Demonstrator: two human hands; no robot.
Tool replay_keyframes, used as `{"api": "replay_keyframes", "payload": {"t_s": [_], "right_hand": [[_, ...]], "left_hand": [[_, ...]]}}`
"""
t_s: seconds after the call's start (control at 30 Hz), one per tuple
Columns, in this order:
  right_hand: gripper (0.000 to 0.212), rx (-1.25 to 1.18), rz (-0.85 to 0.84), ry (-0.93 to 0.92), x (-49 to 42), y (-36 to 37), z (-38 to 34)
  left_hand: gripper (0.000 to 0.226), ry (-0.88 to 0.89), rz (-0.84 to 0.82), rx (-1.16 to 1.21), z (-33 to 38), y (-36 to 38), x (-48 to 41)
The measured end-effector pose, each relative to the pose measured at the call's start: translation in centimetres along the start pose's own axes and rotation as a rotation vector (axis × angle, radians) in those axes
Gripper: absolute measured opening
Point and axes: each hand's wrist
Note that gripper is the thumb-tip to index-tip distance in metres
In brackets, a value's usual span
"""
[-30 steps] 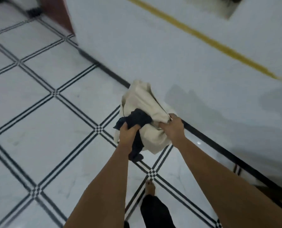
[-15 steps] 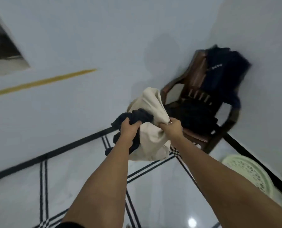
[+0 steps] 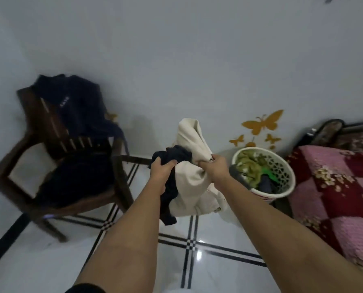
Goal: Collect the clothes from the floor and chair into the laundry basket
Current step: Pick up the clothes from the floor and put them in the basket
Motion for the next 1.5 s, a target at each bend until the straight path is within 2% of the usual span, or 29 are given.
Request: {"api": "replay_keyframes", "payload": {"t_s": [0.13,0.3,0.47,0.63,0.7,0.77,0.8,0.87,0.97,1.03,1.13,1.27,1.43,1.5], "right_hand": [[0.019,-0.091,0.166,0.045,-3.6,-9.8,1.2],[0.028,-0.214,0.333,0.070,-7.7,-20.3,1.1],[0.009,-0.242,0.467,0.062,-13.8,-28.6,0.5],[0.020,-0.280,0.519,0.111,-20.4,-35.5,0.9],[0.024,-0.335,0.519,0.141,-23.8,-37.8,2.3],[0.025,-0.373,0.503,0.180,-26.0,-38.5,4.4],[0.026,-0.381,0.495,0.202,-27.6,-38.9,6.0],[0.032,-0.394,0.449,0.255,-30.9,-39.3,10.1],[0.038,-0.384,0.364,0.341,-34.9,-39.3,17.3],[0.043,-0.273,0.267,0.448,-37.8,-38.8,23.0],[0.069,-0.042,0.091,0.581,-41.1,-38.6,29.7],[0.090,0.428,-0.100,0.551,-45.3,-38.8,36.9],[0.097,0.488,-0.204,0.545,-48.4,-38.1,44.3],[0.096,0.512,-0.249,0.584,-49.7,-37.1,47.6]], "left_hand": [[0.038,0.007,-0.177,-0.031,1.9,10.8,-3.6],[0.024,0.004,-0.375,-0.079,4.6,22.8,-8.8],[0.043,-0.011,-0.473,-0.133,6.8,33.0,-16.1],[0.047,-0.086,-0.574,-0.156,8.3,41.3,-23.2],[0.039,-0.137,-0.582,-0.140,7.4,44.4,-26.4],[0.029,-0.204,-0.534,-0.100,5.8,45.9,-28.5],[0.032,-0.240,-0.496,-0.076,4.4,46.7,-29.8],[0.055,-0.312,-0.416,-0.070,0.3,48.0,-33.1],[0.077,-0.371,-0.320,-0.209,-6.3,48.8,-36.7],[0.085,-0.341,-0.305,-0.479,-11.9,49.4,-39.0],[0.102,-0.326,-0.398,-0.962,-18.5,49.3,-41.0],[0.116,-0.371,-0.657,-1.259,-26.0,49.3,-44.4],[0.126,-0.314,-0.727,-1.431,-33.4,49.0,-49.7],[0.128,-0.370,-0.770,-1.479,-37.1,48.7,-51.9]]}}
Point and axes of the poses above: each hand's wrist, its own x-axis away from the middle knuckle, its own y-axis out of the palm, z = x × y, and after that the axes turned 10 degrees about -z, right-handed
